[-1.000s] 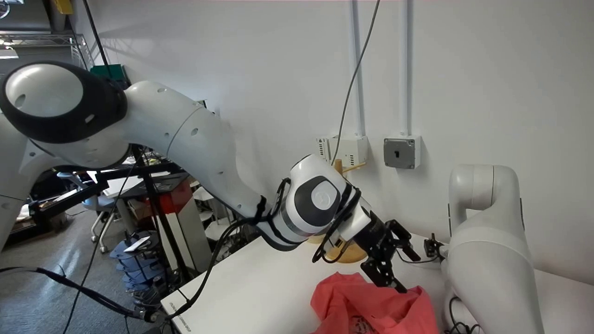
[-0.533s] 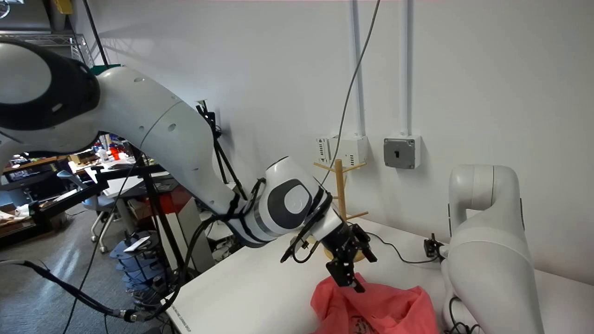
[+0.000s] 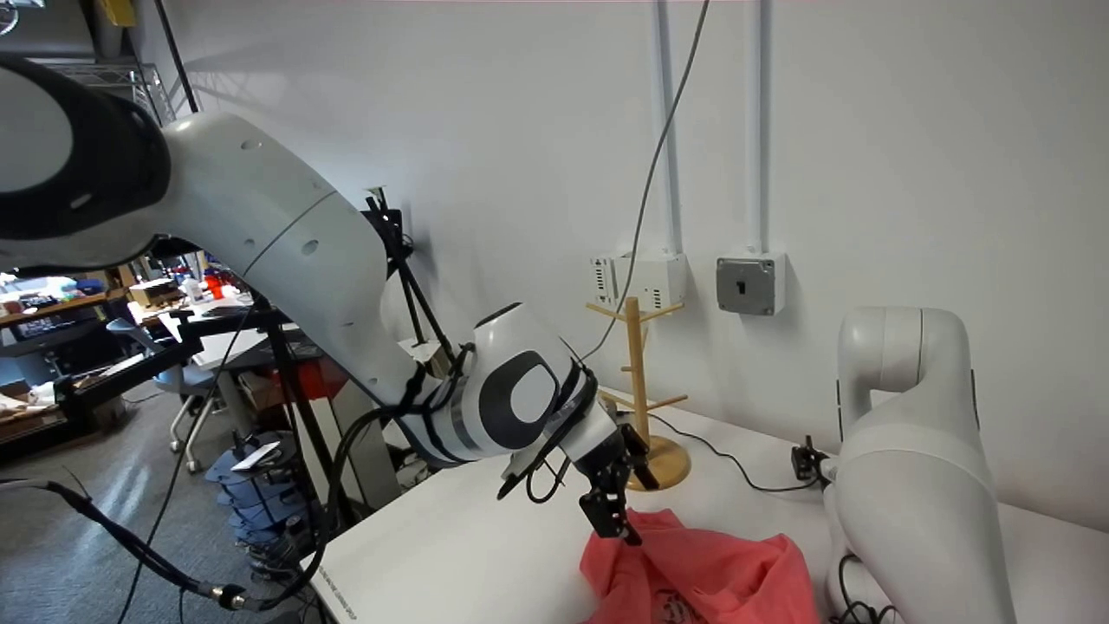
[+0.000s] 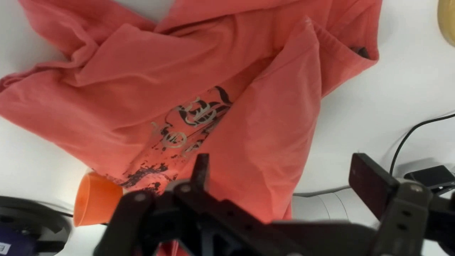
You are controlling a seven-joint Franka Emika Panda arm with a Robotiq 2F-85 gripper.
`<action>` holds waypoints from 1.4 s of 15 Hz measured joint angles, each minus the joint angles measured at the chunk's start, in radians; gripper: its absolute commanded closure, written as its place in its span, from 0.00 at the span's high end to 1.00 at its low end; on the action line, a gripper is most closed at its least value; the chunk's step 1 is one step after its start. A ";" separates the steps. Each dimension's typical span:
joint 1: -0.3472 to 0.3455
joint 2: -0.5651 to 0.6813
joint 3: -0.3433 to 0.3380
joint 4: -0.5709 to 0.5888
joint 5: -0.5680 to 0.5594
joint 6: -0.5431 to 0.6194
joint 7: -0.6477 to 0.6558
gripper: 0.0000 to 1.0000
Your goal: Fold the sweatshirt on the table then unfold it
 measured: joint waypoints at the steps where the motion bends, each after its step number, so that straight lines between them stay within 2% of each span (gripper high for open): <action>1: -0.016 0.002 0.015 0.000 0.004 0.019 0.000 1.00; 5: -0.057 0.007 0.061 0.002 0.048 0.070 -0.003 1.00; 13: -0.065 0.009 0.068 0.003 0.053 0.073 -0.003 1.00; 21: 0.004 0.056 0.085 -0.007 0.103 0.073 0.009 1.00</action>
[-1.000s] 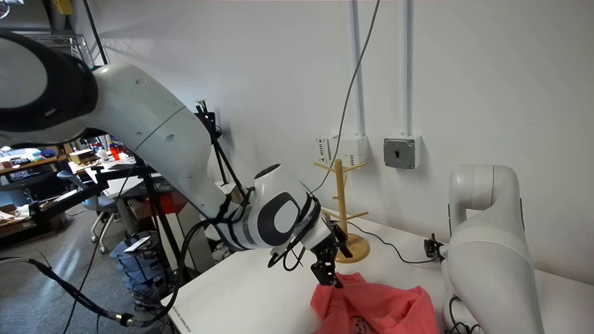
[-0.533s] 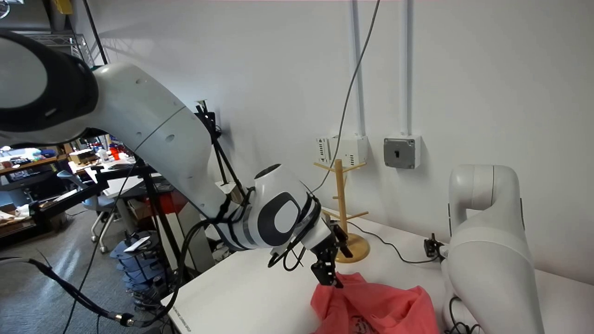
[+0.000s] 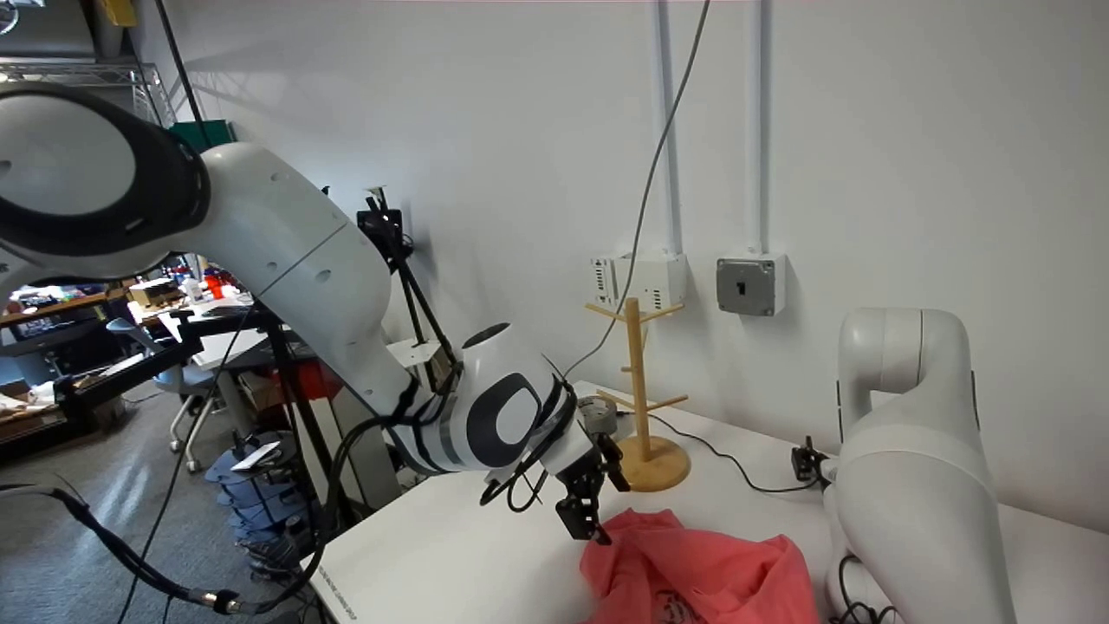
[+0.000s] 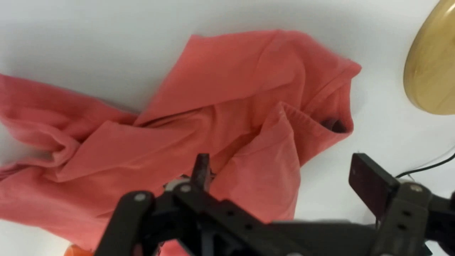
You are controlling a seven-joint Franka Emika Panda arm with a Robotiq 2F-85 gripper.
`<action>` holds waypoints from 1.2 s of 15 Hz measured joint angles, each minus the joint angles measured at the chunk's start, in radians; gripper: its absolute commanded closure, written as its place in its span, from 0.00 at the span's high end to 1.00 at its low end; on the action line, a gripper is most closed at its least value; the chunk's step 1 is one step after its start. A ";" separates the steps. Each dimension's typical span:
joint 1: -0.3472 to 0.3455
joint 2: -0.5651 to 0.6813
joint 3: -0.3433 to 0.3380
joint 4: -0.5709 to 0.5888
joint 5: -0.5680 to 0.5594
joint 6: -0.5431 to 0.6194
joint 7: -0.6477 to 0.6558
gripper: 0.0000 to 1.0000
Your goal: Fold the sweatshirt on the table then unfold it
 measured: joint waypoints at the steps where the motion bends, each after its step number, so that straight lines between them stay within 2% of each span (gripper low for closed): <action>1: 0.013 0.007 0.002 0.005 0.012 0.000 0.005 1.00; 5: 0.049 0.042 0.001 0.052 0.049 0.000 0.032 1.00; 13: 0.058 0.179 -0.031 0.177 0.097 -0.001 0.040 1.00; 14: 0.059 0.195 -0.037 0.188 0.100 -0.001 0.040 0.83; 15: 0.060 0.210 -0.043 0.201 0.104 -0.001 0.040 0.72; 18: 0.063 0.244 -0.058 0.233 0.119 -0.001 0.040 0.49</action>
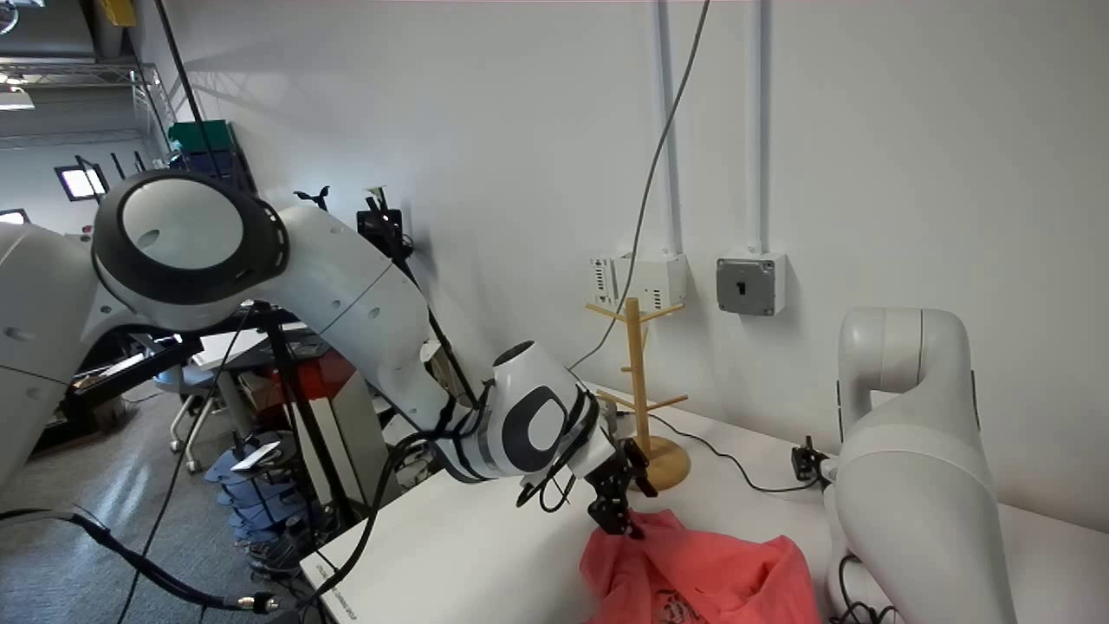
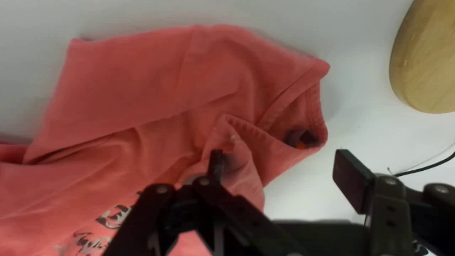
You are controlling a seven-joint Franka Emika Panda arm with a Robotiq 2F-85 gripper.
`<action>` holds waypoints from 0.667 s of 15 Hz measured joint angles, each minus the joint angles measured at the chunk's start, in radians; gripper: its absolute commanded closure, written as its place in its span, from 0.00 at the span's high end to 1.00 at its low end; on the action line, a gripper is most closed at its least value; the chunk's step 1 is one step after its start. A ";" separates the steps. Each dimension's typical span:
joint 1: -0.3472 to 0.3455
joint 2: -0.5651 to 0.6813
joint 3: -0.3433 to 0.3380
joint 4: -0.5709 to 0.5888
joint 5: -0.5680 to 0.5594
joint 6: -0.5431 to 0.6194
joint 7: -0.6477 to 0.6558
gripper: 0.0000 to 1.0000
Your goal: Fold the sweatshirt on the table then unfold it
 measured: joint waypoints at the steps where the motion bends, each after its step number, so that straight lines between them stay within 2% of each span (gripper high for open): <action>1: 0.001 0.009 -0.004 0.010 0.004 0.000 0.000 0.42; 4: 0.010 0.032 -0.015 0.035 0.019 0.000 0.000 0.18; 7: 0.019 0.046 -0.026 0.054 0.033 0.000 0.000 0.00; 10: 0.043 0.056 -0.056 0.076 0.046 0.014 0.018 0.00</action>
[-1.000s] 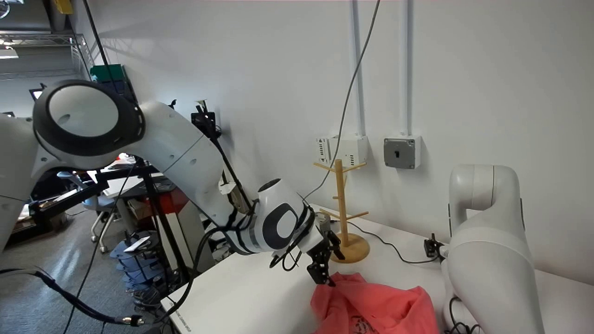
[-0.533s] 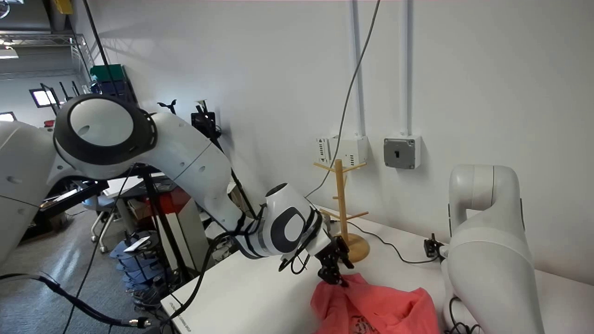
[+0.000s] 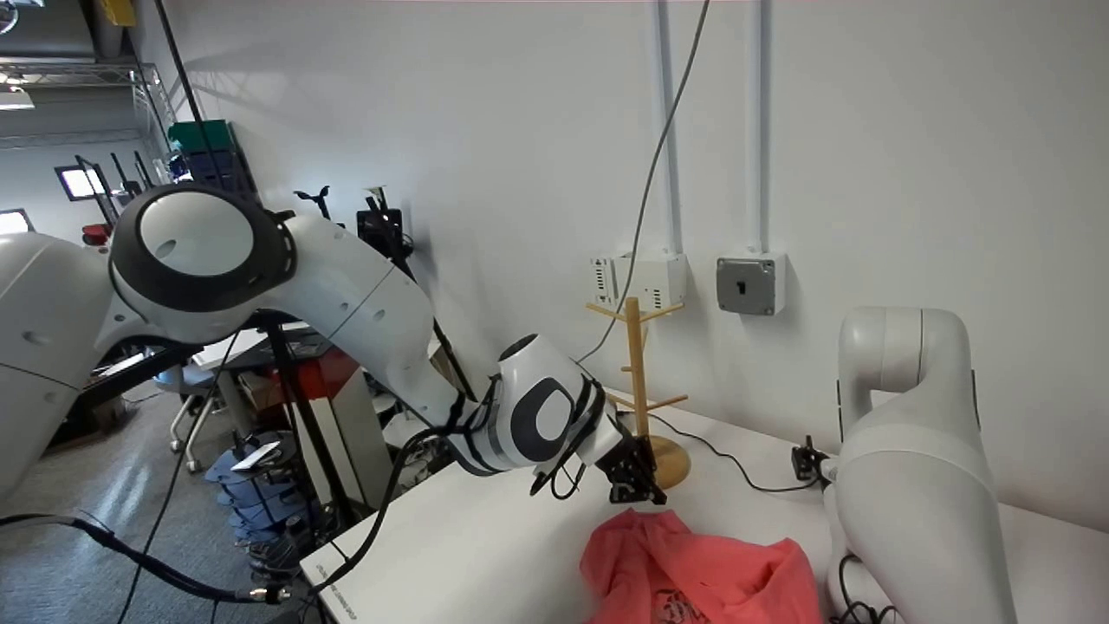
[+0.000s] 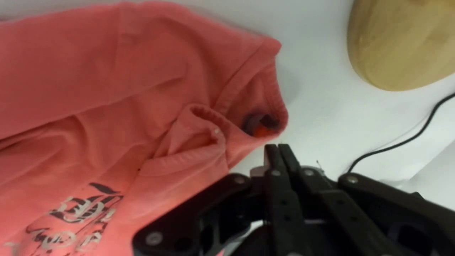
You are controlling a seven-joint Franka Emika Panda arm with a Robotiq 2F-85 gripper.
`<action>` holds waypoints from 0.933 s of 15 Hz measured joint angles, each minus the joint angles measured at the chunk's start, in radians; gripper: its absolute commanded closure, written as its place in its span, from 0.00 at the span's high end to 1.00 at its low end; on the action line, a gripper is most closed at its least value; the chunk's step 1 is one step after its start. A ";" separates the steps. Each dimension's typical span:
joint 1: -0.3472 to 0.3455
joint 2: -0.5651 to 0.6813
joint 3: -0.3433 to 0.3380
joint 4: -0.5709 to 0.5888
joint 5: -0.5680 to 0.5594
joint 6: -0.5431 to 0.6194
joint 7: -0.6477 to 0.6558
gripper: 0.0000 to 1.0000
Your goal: Fold the sweatshirt on the table then unfold it
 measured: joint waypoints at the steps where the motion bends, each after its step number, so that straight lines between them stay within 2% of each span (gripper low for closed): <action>1: 0.014 0.006 -0.019 0.008 0.007 0.023 0.013 0.00; 7: 0.105 0.062 -0.115 0.049 0.122 0.125 0.029 0.00; 10: 0.125 0.090 -0.132 0.064 0.178 0.129 0.026 0.00; 14: 0.123 0.099 -0.135 0.067 0.188 0.125 -0.015 0.00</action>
